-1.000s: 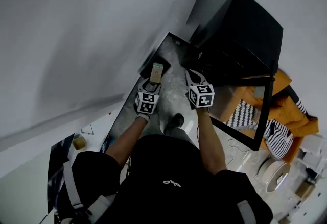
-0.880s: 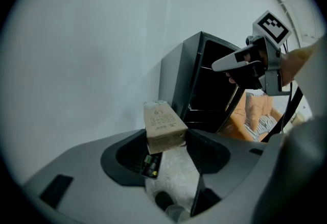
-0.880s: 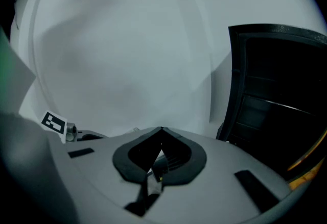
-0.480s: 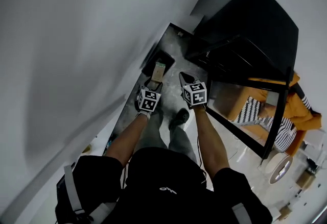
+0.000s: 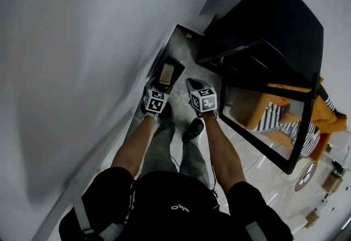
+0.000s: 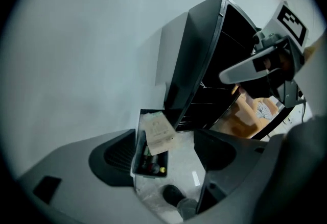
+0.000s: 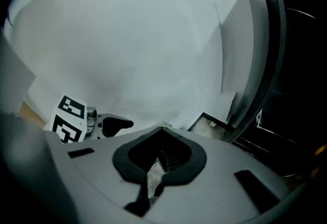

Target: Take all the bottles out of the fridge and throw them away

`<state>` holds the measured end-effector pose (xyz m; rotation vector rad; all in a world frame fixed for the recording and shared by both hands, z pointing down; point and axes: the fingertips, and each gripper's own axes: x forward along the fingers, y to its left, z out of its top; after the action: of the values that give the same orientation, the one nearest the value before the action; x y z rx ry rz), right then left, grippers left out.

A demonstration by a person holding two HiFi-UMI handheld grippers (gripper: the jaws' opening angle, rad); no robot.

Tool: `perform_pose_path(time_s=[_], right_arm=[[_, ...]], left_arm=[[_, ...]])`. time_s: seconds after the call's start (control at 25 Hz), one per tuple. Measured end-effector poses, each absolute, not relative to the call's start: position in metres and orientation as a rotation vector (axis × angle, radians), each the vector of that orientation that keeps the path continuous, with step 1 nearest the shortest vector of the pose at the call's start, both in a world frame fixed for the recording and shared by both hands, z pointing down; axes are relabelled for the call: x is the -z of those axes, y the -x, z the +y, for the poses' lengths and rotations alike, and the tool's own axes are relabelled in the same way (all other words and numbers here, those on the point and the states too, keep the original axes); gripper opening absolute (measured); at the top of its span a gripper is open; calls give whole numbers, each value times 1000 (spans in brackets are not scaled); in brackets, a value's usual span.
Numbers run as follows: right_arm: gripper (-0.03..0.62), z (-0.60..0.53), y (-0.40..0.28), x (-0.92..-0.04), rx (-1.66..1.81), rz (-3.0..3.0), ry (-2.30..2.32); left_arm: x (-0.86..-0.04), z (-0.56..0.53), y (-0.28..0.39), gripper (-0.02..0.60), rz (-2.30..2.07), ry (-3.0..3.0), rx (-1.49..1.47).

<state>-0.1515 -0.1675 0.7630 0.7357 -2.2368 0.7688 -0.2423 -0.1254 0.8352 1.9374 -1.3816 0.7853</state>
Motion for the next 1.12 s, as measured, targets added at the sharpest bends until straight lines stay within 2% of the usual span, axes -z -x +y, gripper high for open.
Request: perform_pose_path(time_s=[0.2, 0.28, 0.4, 0.52, 0.56, 0.84, 1.12], right_arm=[[9, -167, 143, -762, -765, -2233, -757], [9, -163, 140, -756, -762, -2237, -765], [9, -159, 136, -735, -760, -2272, -786], [9, -155, 130, -701, -735, -2325, -811], [9, -155, 126, -688, -723, -2342, -823], [9, -153, 66, -590, -652, -2472, -975], [9, -156, -40, -491, -584, -2538, -1261]], left_arm=[[-842, -108, 250, 339, -1371, -1895, -798], [-833, -103, 247, 305, -1381, -1910, -770], [-797, -103, 238, 217, -1392, -1944, -697], [-742, -112, 228, 40, -1436, -1997, -590], [-724, -116, 223, 8, -1448, -2020, -552], [-603, -135, 143, 8, -1439, -2264, -442], [-509, -142, 57, 8, -1369, -2448, -383]])
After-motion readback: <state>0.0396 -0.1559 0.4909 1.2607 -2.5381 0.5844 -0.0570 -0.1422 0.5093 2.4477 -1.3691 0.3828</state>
